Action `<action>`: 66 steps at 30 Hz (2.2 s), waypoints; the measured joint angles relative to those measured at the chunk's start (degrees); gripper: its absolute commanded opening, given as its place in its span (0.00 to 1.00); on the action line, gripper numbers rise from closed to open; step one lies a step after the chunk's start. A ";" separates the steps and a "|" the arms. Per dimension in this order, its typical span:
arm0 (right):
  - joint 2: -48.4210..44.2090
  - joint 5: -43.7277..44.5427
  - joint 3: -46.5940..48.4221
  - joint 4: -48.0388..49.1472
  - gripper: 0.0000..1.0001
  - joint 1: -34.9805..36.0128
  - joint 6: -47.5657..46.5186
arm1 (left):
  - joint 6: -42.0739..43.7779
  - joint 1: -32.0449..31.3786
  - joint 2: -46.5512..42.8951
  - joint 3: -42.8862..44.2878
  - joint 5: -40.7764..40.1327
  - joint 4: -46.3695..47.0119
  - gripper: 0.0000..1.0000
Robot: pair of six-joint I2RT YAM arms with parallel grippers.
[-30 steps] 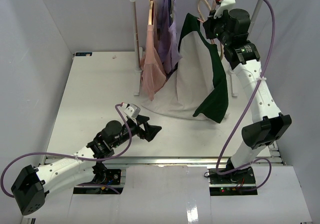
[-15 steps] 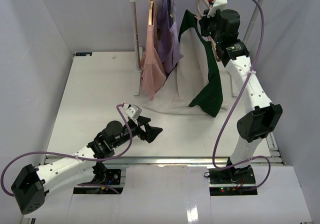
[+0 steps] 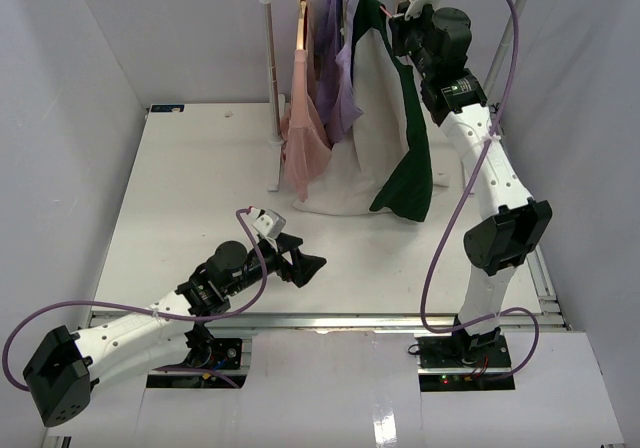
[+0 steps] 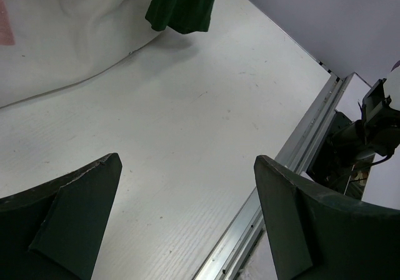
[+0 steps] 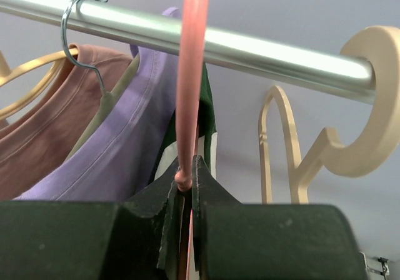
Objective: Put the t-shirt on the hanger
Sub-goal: Place the hanger at the clothesline.
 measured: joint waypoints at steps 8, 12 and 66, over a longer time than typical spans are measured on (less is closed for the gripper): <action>3.27 0.93 1.93 0.94 0.08 0.00 -1.30 | -0.46 -0.23 0.65 0.00 1.18 0.37 0.98; 5.55 0.92 3.60 2.01 0.08 0.00 -1.19 | -0.75 -0.30 0.87 0.00 1.65 0.43 0.98; 11.48 8.77 6.05 15.25 0.08 1.97 -4.52 | -2.26 -1.34 2.19 0.00 5.01 3.04 0.98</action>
